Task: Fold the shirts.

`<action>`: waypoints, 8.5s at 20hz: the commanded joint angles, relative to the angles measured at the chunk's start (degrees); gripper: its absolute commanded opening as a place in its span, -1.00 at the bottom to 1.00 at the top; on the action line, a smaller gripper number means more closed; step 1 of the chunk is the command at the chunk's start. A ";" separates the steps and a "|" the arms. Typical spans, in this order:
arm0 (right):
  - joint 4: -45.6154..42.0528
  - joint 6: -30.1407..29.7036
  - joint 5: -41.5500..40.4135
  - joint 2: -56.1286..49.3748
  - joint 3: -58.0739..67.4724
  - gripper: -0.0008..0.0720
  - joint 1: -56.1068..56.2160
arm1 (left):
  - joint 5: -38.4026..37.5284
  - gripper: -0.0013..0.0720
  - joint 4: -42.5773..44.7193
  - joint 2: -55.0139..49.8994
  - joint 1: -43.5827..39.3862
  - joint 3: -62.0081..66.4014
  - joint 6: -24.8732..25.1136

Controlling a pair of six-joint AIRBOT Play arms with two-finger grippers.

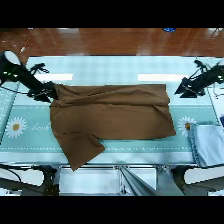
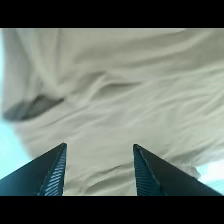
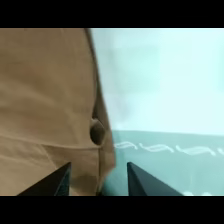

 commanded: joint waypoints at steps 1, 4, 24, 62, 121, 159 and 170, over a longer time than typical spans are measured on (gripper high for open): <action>1.11 -0.28 -9.29 10.95 -10.12 0.14 -4.24 | 4.37 0.43 1.55 9.75 4.52 -9.11 -0.81; 6.75 -4.72 -17.92 22.05 -27.47 0.14 -4.87 | 7.23 0.43 -2.38 20.74 12.94 -26.86 1.22; 12.26 -5.35 -18.34 45.55 -50.82 0.14 -21.59 | 26.16 -0.92 -19.06 34.16 13.68 -64.08 7.74; 24.85 -13.18 -18.47 25.00 -35.12 -0.91 -5.22 | 17.86 -0.92 -22.27 24.59 10.93 -30.53 8.98; 33.42 -8.87 -20.96 -10.51 -11.52 0.18 -2.64 | 40.06 0.42 -6.47 29.99 -9.92 -30.60 3.02; 17.35 8.20 -7.87 67.43 -34.01 -0.91 5.18 | 25.97 -0.92 -30.69 -22.12 -56.52 20.24 -1.29; 28.79 5.22 -26.97 51.60 -33.94 -0.91 22.71 | 16.15 -0.92 -30.69 15.19 -9.11 5.92 10.82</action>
